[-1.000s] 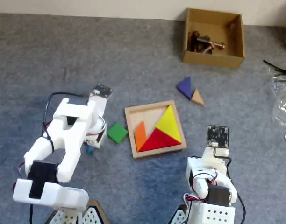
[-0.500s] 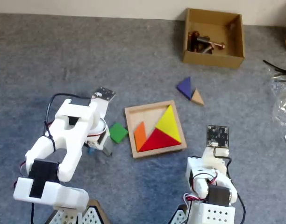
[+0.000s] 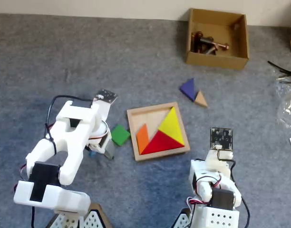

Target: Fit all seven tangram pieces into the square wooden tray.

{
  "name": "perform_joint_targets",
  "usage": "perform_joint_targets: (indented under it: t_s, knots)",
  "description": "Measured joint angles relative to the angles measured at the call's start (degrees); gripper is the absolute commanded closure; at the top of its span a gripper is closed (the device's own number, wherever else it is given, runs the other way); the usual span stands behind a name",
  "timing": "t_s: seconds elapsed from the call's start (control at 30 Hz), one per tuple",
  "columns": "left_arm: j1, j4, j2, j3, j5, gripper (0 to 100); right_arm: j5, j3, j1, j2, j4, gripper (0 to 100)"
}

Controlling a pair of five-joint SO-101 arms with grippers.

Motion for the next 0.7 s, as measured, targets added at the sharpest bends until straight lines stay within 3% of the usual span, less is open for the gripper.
perform_joint_targets:
  t_s: [0.7]
  knots:
    - [0.0,5.6,0.0,-4.7,0.0,74,0.0,0.0,0.0,0.0,0.0,99.4]
